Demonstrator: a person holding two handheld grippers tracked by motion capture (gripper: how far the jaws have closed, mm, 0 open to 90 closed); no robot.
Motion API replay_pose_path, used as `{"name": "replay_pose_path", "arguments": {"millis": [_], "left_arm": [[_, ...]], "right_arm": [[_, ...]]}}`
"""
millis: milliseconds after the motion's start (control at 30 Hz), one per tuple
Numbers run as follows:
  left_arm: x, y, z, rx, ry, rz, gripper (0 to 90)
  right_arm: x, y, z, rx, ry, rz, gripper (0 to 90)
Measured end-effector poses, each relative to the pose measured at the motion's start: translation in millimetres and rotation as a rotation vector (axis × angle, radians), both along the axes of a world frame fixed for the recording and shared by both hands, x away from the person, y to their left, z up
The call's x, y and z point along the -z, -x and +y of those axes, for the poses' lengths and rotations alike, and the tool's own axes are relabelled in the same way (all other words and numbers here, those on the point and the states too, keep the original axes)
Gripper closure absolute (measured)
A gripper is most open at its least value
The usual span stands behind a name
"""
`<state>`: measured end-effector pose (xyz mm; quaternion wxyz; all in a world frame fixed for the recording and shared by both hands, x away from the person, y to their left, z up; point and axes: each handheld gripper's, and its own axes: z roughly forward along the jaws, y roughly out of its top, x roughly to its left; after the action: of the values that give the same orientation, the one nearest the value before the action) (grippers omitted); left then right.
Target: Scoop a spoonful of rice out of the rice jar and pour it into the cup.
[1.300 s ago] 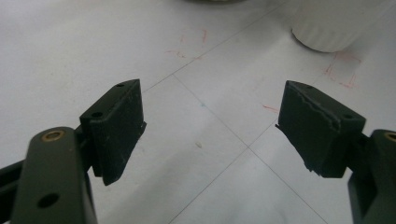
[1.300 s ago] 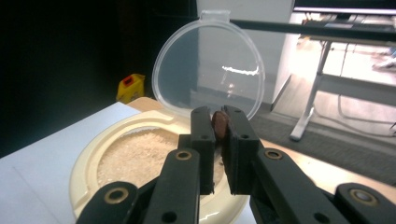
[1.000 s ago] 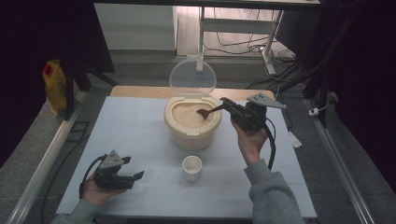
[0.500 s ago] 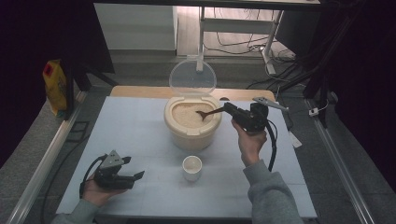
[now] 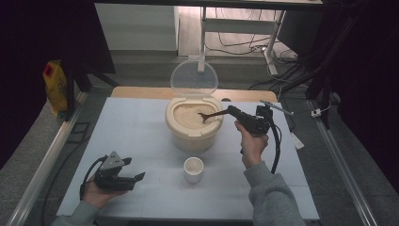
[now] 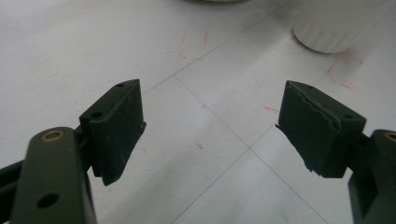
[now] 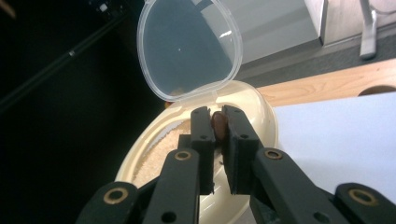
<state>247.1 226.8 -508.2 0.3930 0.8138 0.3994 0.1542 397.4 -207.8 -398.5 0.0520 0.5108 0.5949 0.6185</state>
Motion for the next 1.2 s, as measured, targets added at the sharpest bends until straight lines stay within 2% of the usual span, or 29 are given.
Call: {"name": "replay_pose_path", "arguments": {"millis": [300, 433, 700, 1100, 1200], "left_arm": [[-0.1, 0.1, 0.1, 0.001, 0.001, -0.001, 21.7], [0.1, -0.1, 0.1, 0.000, 0.002, -0.001, 21.7], [0.2, -0.2, -0.6, 0.003, -0.001, 0.001, 21.6], [0.5, -0.4, -1.2, 0.004, -0.005, 0.002, 21.6], [0.7, -0.7, -1.3, 0.003, -0.006, 0.002, 21.6]], "right_arm": [[4.2, -3.0, -6.7, 0.021, -0.081, 0.053, 83.2], [6.3, -4.8, -12.2, 0.030, -0.146, 0.085, 83.2], [9.4, -6.7, -22.1, 0.037, -0.238, 0.130, 83.2], [13.1, -6.9, -30.1, 0.041, -0.309, 0.164, 83.2], [13.8, -6.2, -32.0, 0.044, -0.312, 0.166, 83.2]]}}
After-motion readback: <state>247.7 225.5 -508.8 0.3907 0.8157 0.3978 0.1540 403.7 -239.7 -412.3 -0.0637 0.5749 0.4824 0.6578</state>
